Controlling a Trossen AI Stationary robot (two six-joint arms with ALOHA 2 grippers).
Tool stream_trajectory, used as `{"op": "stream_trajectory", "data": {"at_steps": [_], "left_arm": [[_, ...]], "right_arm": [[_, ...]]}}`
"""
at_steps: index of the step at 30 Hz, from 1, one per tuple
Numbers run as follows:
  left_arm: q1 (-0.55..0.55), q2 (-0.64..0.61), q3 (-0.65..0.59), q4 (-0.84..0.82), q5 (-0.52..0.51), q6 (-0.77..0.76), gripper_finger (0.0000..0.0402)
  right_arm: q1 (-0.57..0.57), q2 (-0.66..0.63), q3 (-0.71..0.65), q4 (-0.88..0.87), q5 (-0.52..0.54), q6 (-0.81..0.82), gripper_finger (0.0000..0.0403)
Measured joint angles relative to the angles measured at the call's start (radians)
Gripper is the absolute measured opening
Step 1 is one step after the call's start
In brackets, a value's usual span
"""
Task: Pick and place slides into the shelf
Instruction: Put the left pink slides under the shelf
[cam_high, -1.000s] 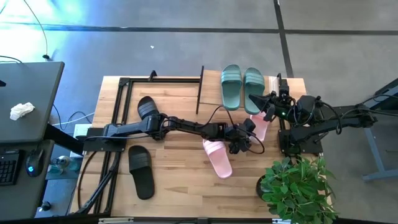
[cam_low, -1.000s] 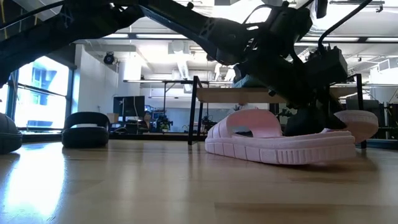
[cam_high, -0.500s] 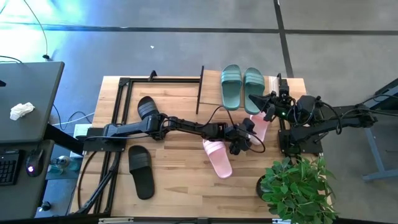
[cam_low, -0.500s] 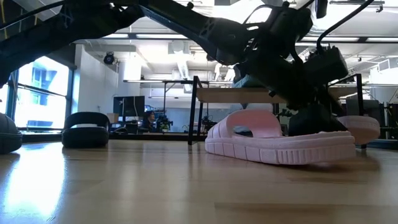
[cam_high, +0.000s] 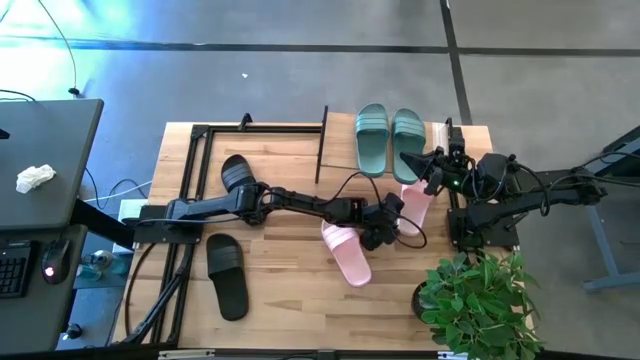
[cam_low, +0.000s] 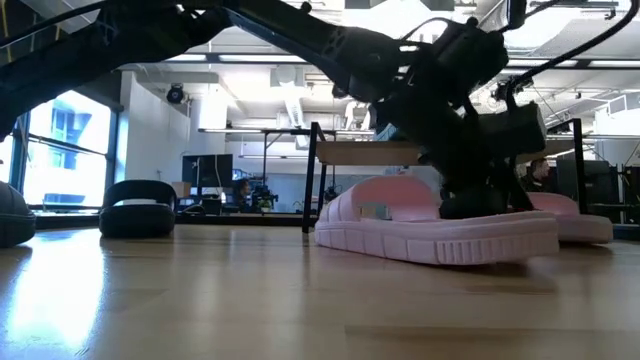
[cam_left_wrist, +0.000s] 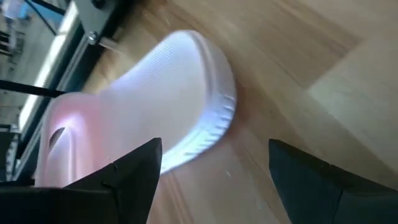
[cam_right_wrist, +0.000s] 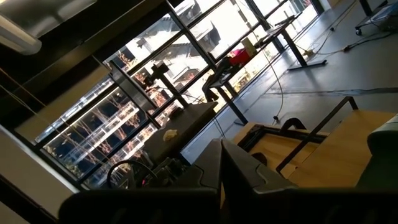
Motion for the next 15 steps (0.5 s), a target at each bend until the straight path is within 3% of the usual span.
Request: {"op": "stream_trajectory", "data": {"at_steps": [6, 11, 15], "left_arm": [[-0.012, -0.002, 0.158, -0.168, 0.010, 0.001, 0.0264], [-0.014, -0.055, 0.148, -0.210, 0.009, -0.063, 0.0255], [-0.013, -0.101, 0.148, -0.371, 0.010, -0.176, 0.0242]], "right_arm": [[0.000, 0.000, 0.000, -0.004, -0.009, -0.004, 0.0000], [0.000, -0.014, 0.000, -0.025, -0.010, -0.010, 0.0000], [0.000, -0.056, 0.002, -0.086, -0.012, -0.012, 0.0000]]}}
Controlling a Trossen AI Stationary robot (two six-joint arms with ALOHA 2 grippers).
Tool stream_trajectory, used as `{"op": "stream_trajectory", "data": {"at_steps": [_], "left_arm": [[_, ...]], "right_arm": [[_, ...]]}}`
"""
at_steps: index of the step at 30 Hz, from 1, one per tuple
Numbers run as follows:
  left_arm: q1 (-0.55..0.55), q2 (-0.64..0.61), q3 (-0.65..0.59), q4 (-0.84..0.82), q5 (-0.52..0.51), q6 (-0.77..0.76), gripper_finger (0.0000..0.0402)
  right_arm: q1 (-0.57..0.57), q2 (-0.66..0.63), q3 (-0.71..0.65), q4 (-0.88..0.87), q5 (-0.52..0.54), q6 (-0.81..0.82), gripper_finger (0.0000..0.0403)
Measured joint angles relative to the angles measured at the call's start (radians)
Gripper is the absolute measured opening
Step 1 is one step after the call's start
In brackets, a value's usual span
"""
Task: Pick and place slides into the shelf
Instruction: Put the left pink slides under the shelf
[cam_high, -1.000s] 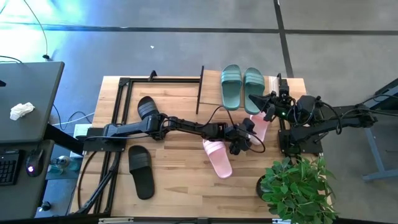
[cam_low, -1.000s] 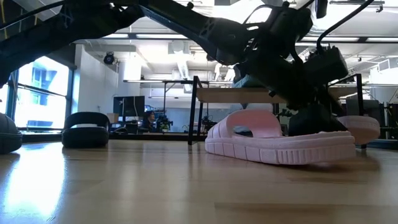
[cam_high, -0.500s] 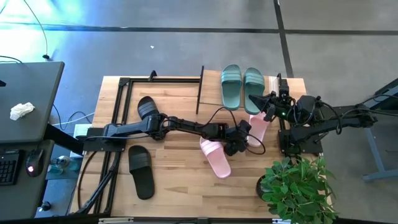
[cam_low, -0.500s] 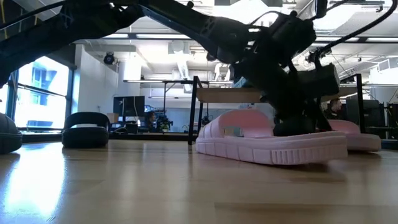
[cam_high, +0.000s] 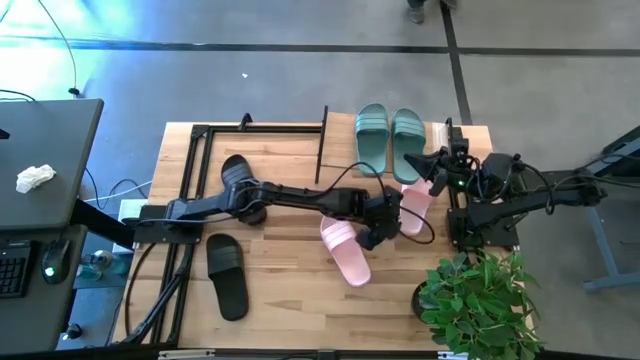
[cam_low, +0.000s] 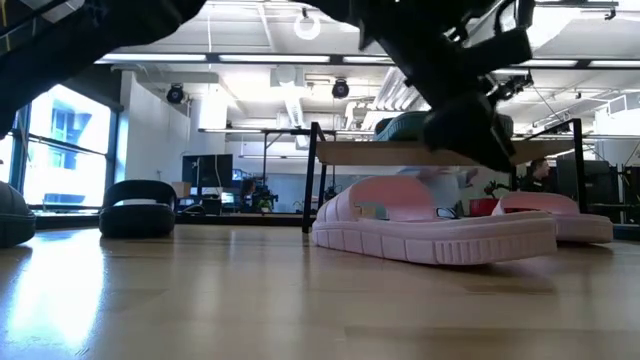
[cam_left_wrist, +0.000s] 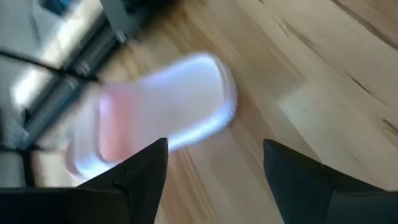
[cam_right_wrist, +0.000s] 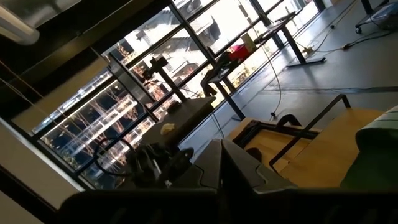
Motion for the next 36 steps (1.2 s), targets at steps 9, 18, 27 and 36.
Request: {"op": "stream_trajectory", "data": {"at_steps": [9, 18, 27, 36], "left_arm": [[-0.019, -0.060, 0.001, -0.235, 0.168, -0.085, 0.0156], [-0.056, -0.154, -0.001, -0.394, 0.259, -0.086, 0.0018], [-0.078, -0.293, -0.001, -0.434, 0.257, -0.082, 0.0026], [-0.077, -0.348, -0.001, -0.476, 0.212, -0.079, 0.0007]], "right_arm": [[0.000, -0.099, 0.081, -0.319, 0.028, -0.018, 0.0000], [0.000, -0.041, 0.312, -0.860, -0.054, 0.084, 0.0000], [0.001, 0.076, 0.253, -1.080, -0.375, 0.235, 0.0000], [0.013, 0.183, -0.004, -0.905, -0.456, 0.234, 0.0000]]}}
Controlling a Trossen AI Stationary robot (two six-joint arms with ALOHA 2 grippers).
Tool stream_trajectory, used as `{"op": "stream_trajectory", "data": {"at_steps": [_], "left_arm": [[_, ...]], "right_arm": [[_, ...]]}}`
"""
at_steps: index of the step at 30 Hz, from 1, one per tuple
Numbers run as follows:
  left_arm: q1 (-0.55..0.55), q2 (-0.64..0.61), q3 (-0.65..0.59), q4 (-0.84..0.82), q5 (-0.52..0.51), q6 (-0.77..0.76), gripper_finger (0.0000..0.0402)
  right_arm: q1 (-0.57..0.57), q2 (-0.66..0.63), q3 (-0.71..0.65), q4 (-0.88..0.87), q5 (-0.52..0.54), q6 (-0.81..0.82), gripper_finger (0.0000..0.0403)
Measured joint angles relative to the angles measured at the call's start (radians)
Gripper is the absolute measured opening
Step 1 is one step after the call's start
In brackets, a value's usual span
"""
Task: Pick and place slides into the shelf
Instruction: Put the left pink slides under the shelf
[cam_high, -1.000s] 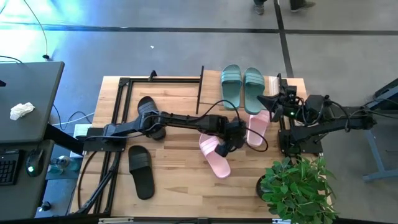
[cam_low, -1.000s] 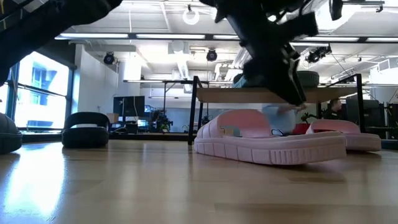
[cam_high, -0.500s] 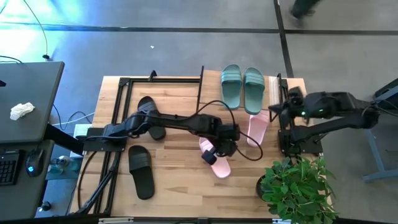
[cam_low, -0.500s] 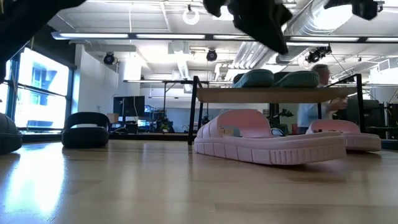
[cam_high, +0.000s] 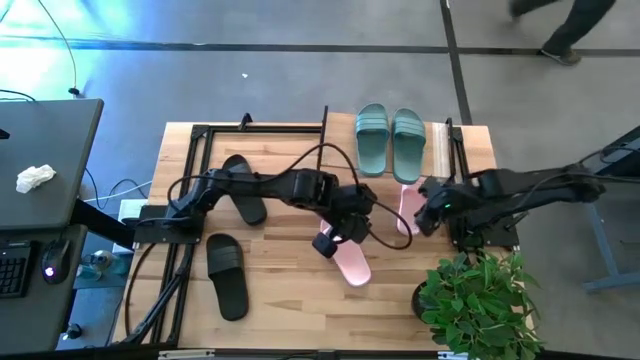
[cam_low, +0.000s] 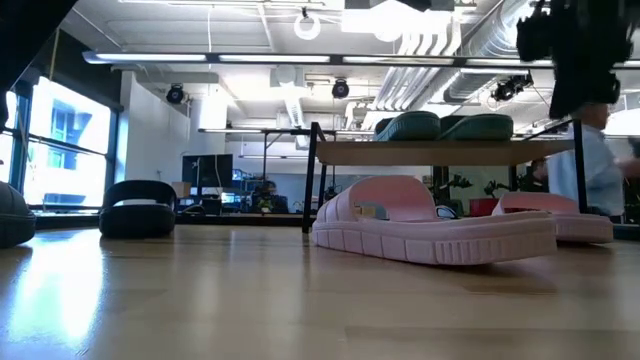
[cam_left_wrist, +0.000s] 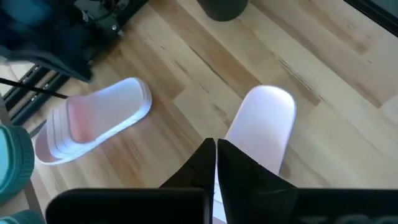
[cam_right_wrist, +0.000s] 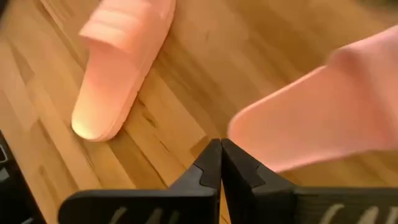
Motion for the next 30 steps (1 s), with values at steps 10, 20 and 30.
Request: {"op": "stream_trajectory", "data": {"at_steps": [10, 20, 30], "left_arm": [[0.000, 0.001, 0.000, -0.037, -0.002, 0.020, 0.0004], [0.000, 0.001, 0.000, -0.037, 0.000, 0.034, 0.0005], [0.000, 0.002, 0.000, -0.034, 0.000, 0.058, 0.0005]], "right_arm": [[0.152, 0.153, -0.109, 0.076, 0.154, 0.026, 0.0000], [0.213, 0.306, -0.109, 0.079, 0.199, 0.037, 0.0000], [0.200, 0.386, -0.109, 0.135, 0.154, 0.021, 0.0000]]}}
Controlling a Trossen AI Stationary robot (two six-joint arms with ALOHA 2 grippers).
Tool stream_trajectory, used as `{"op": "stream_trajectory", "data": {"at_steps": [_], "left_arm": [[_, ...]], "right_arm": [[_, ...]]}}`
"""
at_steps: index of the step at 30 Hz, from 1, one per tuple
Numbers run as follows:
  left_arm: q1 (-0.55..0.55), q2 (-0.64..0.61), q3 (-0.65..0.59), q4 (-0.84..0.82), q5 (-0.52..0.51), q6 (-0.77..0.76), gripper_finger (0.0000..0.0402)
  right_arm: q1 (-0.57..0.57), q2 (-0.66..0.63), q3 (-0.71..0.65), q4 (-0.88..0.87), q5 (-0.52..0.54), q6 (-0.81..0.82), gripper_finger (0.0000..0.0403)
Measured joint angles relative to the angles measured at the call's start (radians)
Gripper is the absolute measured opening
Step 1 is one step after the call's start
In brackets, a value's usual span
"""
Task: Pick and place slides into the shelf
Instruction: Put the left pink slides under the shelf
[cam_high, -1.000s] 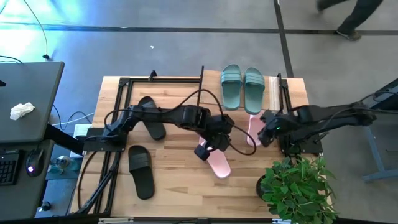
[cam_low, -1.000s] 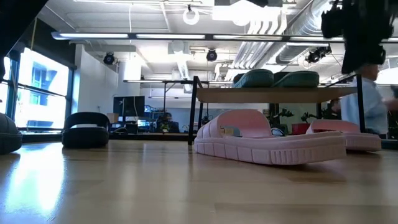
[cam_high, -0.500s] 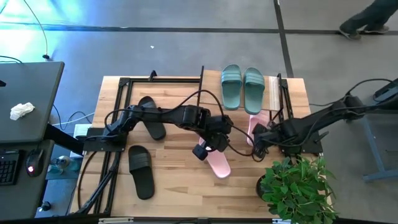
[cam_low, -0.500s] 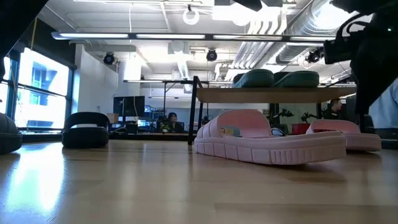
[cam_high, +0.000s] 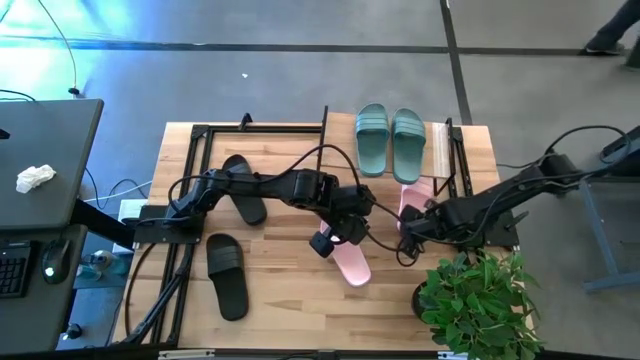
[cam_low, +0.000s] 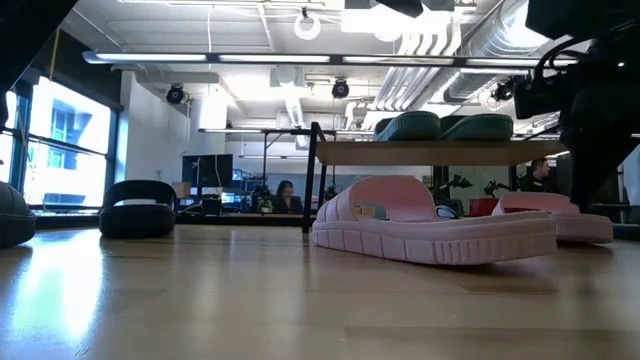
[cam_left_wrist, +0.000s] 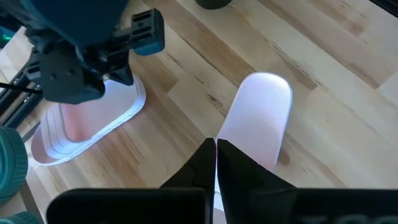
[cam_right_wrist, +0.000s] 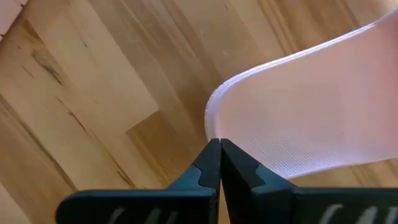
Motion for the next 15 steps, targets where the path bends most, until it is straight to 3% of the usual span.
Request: {"op": "stream_trajectory", "data": {"at_steps": [15], "left_arm": [[0.000, 0.000, 0.000, 0.000, 0.000, 0.017, 0.0005]], "right_arm": [[-0.109, 0.161, 0.003, 0.066, -0.039, -0.067, 0.0000]]}}
